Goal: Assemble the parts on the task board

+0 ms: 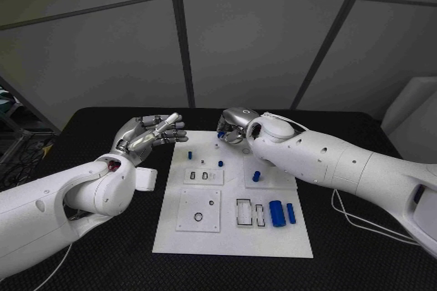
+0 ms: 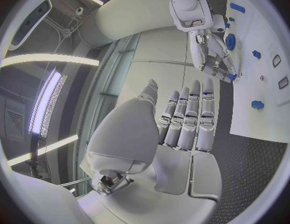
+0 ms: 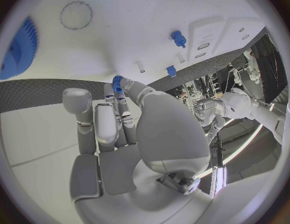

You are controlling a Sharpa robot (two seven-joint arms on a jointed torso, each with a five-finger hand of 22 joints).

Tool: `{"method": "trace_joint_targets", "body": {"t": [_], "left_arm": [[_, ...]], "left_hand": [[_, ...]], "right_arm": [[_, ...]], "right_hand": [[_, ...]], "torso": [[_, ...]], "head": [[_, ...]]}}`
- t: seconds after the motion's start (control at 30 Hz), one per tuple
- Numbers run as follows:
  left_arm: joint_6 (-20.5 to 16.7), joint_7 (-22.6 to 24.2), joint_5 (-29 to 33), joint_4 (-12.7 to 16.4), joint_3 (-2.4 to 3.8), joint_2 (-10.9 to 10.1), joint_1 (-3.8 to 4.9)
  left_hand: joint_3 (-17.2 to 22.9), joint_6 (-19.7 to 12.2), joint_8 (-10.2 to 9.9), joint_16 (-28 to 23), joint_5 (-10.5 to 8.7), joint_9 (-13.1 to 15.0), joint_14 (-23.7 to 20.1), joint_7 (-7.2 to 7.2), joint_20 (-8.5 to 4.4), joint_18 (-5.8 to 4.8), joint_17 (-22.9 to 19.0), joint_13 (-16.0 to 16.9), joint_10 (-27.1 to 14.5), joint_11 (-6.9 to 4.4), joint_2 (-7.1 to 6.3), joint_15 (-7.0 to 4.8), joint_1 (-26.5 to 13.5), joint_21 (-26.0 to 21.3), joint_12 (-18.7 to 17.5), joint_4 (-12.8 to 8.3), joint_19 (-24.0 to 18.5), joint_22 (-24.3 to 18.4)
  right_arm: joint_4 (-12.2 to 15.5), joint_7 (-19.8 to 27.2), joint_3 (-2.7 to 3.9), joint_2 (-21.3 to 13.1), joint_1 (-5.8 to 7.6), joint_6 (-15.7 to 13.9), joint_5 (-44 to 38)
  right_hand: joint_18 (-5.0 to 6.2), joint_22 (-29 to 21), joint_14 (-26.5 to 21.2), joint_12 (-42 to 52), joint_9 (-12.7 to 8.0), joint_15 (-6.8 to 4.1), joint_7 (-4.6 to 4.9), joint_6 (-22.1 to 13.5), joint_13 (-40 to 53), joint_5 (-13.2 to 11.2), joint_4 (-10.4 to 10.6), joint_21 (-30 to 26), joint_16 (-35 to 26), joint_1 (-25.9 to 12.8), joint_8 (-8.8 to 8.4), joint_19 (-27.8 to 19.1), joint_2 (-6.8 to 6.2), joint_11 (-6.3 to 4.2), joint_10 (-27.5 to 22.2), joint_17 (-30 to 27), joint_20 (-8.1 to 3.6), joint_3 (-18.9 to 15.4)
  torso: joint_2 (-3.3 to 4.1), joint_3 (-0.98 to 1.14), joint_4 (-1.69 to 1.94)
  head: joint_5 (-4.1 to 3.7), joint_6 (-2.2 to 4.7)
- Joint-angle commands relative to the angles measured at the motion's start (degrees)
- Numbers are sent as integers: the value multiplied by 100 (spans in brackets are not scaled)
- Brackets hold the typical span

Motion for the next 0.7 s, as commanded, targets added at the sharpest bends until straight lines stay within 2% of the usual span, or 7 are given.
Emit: {"method": "trace_joint_targets", "body": {"t": [0.03, 0.37, 0.43, 0.53, 0.6, 0.7], "left_arm": [[109, -8, -21, 2, 4, 10, 12], [97, -29, -22, -10, 4, 9, 14], [95, -31, -22, -11, 4, 8, 15], [95, -33, -22, -12, 4, 6, 15], [94, -34, -22, -13, 4, 4, 16], [95, -37, -22, -16, 4, 2, 16]], "left_hand": [[1, -6, -26, -37, -4, -9, 4, 15, -17, -59, 5, -8, -39, 3, 0, 9, -34, -33, -35, -28, 41, -5], [3, -14, -34, -44, -4, -10, 4, 17, -16, -59, 9, -10, -49, 7, -1, 11, -32, -35, -44, -34, 42, -7], [3, -14, -34, -44, -4, -10, 4, 17, -16, -59, 9, -10, -49, 7, -1, 11, -32, -35, -44, -34, 42, -7], [3, -14, -34, -44, -4, -10, 4, 17, -16, -59, 9, -10, -49, 7, -1, 11, -32, -35, -44, -34, 42, -7], [3, -14, -34, -44, -4, -10, 4, 17, -16, -59, 9, -10, -49, 7, -1, 11, -32, -35, -44, -34, 42, -7], [7, -17, -40, -49, -4, -10, 6, 19, -16, -59, 12, -10, -54, 8, 3, 12, -31, -36, -50, -38, 43, -8]], "right_arm": [[-37, 32, -3, 16, 5, 136, -67], [-36, 91, -3, 44, 5, 177, -69], [-35, 93, -3, 44, 5, 159, -70], [-44, 106, -3, 44, 6, 118, -70], [-47, 117, -3, 40, 6, 75, -70], [-26, 124, -3, 17, 6, 10, -70]], "right_hand": [[-84, 7, 213, -35, 1, -6, 18, -36, 0, -28, 3, 40, 38, -3, -20, 4, -36, -1, -29, 5, 42, 25], [-82, 6, 211, -34, -2, 1, 20, -51, 1, -36, 13, 43, 42, -24, -28, -6, -50, 4, -46, 3, 46, 26], [-80, 3, 211, -39, -10, 10, 32, -91, -1, -43, 26, 45, 58, -57, -46, -23, -85, 15, -90, 18, 54, 19], [-49, -185, 180, -41, -58, 80, 104, -520, -11, -100, 74, -75, 21, -174, -79, -156, -227, 95, -484, -69, 108, -81], [-12, -348, 133, -32, -56, 89, 43, -906, -8, -164, 78, -183, -58, -185, -76, -262, -272, 109, -775, -206, 132, -206], [8, -468, 92, -23, -39, 103, 44, -1022, -6, -194, 76, -264, -123, -160, -71, -341, -265, 141, -1004, -325, 160, -372]], "torso": [[2, 2, -4], [3, 0, -8], [3, 2, -9], [3, -1, -14], [3, -2, -17], [4, 2, -15]], "head": [[13, -5], [22, -27], [25, -20], [30, -15], [35, -14], [33, -11]]}}
